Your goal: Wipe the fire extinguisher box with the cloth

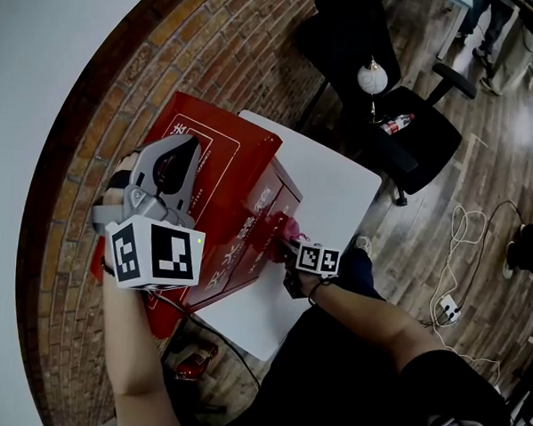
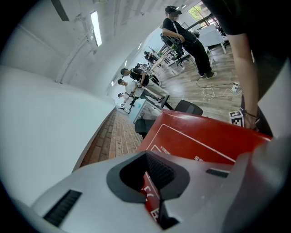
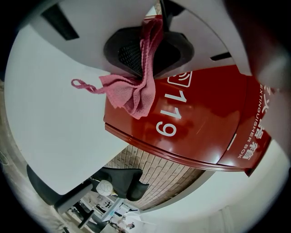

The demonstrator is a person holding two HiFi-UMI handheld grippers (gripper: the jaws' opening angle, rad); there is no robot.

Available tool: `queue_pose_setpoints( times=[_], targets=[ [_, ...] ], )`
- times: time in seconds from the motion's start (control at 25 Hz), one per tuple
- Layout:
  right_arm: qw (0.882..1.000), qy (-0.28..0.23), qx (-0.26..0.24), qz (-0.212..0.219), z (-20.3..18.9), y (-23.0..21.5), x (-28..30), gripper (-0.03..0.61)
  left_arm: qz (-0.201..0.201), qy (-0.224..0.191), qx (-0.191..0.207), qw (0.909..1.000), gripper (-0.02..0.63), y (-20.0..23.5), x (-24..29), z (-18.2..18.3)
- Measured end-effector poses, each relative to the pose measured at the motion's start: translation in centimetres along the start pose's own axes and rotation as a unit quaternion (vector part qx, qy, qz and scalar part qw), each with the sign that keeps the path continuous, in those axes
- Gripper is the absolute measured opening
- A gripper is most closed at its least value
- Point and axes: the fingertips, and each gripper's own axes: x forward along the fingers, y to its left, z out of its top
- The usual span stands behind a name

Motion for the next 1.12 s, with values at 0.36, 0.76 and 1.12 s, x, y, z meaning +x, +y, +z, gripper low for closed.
queue_pose_setpoints(
  times=[0.36,0.76,1.12],
  targets=[
    [1.0,-0.004,0.0,0.016,0.6,1.8,-0.7,0.061,0.0,-0.001,0.004,1.0,0.029,-0.1,0.1,-0.2],
    [0.999,-0.012,0.003,0.031,1.3,3.7,-1.5,0.061,-0.005,0.0,0.005,1.0,0.029,-0.2,0.1,-0.1],
    [0.999,-0.019,0.008,0.045,2.0,5.5,-2.2,0.061,-0.008,-0.002,0.005,1.0,0.029,-0.3,0.2,-0.1]
  ],
)
